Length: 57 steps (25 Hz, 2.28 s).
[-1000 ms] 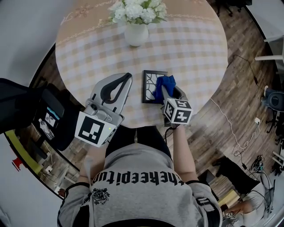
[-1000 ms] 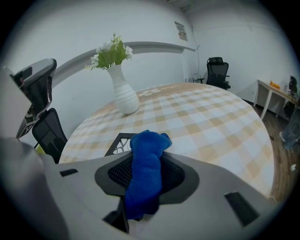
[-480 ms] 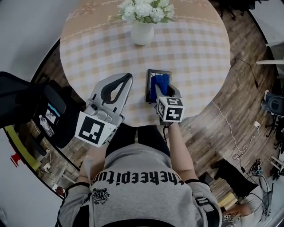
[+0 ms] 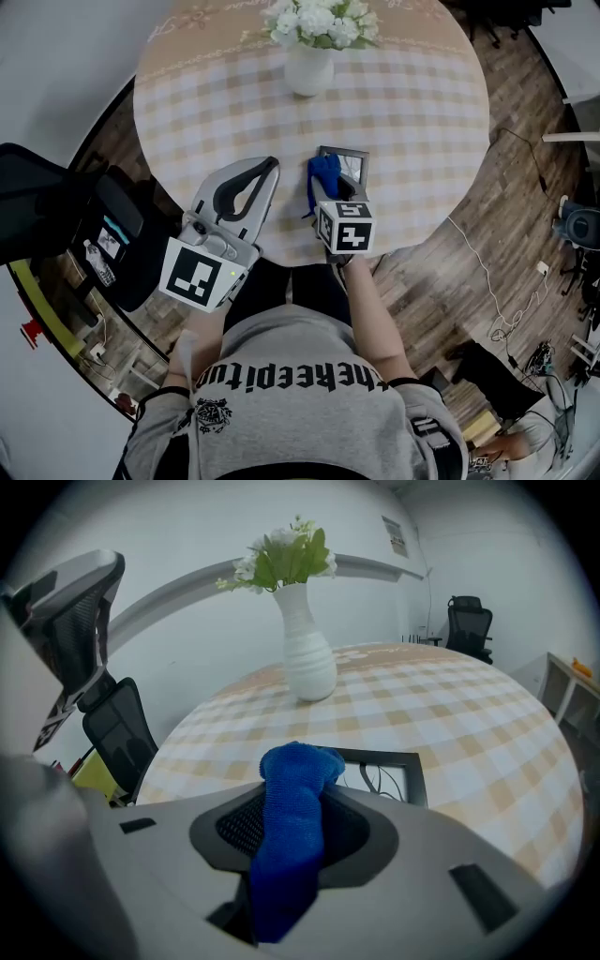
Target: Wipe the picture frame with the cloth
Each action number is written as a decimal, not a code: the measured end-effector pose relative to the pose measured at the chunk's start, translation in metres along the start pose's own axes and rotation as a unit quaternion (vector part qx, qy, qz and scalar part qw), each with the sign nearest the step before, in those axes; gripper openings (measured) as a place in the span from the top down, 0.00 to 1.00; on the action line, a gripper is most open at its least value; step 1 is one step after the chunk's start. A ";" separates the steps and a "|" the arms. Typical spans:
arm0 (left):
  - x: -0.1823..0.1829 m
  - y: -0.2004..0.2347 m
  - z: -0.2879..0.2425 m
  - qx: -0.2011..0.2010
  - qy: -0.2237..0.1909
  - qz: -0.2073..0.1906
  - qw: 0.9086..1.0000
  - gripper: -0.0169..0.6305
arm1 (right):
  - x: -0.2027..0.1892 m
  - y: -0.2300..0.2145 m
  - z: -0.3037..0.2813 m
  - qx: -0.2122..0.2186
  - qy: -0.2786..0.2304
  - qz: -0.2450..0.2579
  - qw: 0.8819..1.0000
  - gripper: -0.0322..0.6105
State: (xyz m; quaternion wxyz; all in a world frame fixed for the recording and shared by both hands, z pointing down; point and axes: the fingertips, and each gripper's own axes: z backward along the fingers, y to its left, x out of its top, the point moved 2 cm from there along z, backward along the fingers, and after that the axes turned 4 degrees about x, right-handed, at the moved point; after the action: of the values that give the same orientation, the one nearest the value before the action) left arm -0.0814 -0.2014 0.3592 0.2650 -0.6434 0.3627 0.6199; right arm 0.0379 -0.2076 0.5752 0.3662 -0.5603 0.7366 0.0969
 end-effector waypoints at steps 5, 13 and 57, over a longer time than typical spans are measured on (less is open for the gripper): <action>0.000 0.001 0.005 0.003 -0.001 0.001 1.000 0.95 | -0.004 -0.002 0.003 0.005 0.004 -0.005 1.000 0.73; 0.003 -0.003 0.008 -0.006 -0.011 -0.009 1.000 0.95 | -0.024 0.010 0.022 0.019 0.019 -0.003 1.000 0.73; 0.013 -0.038 -0.020 -0.059 -0.028 -0.035 0.997 0.95 | -0.058 -0.106 0.101 -0.127 -0.012 -0.040 0.991 0.73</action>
State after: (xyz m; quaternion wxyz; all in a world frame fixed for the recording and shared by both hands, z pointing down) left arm -0.0397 -0.1960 0.3435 0.2585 -0.6523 0.2952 0.6485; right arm 0.1829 -0.1457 0.5691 0.3046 -0.6300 0.6907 0.1821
